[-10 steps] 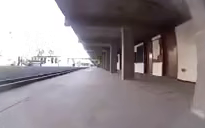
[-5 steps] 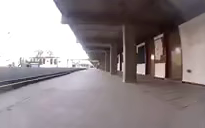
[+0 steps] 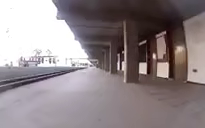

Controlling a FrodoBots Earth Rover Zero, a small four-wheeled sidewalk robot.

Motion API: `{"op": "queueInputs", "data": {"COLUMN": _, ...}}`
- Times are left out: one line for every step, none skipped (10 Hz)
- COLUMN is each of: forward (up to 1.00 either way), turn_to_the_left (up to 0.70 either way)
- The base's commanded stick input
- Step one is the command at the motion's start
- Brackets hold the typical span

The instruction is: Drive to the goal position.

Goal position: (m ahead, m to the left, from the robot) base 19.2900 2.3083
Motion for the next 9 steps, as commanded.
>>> {"op": "queueInputs", "data": {"forward": 0.7, "turn_to_the_left": 0.0}}
{"op": "queueInputs", "data": {"forward": 0.7, "turn_to_the_left": 0.0}}
{"op": "queueInputs", "data": {"forward": 0.7, "turn_to_the_left": 0.0}}
{"op": "queueInputs", "data": {"forward": 0.7, "turn_to_the_left": 0.0}}
{"op": "queueInputs", "data": {"forward": 0.7, "turn_to_the_left": 0.0}}
{"op": "queueInputs", "data": {"forward": 0.7, "turn_to_the_left": 0.0}}
{"op": "queueInputs", "data": {"forward": 0.7, "turn_to_the_left": 0.16}}
{"op": "queueInputs", "data": {"forward": 0.7, "turn_to_the_left": 0.32}}
{"op": "queueInputs", "data": {"forward": 0.7, "turn_to_the_left": 0.35}}
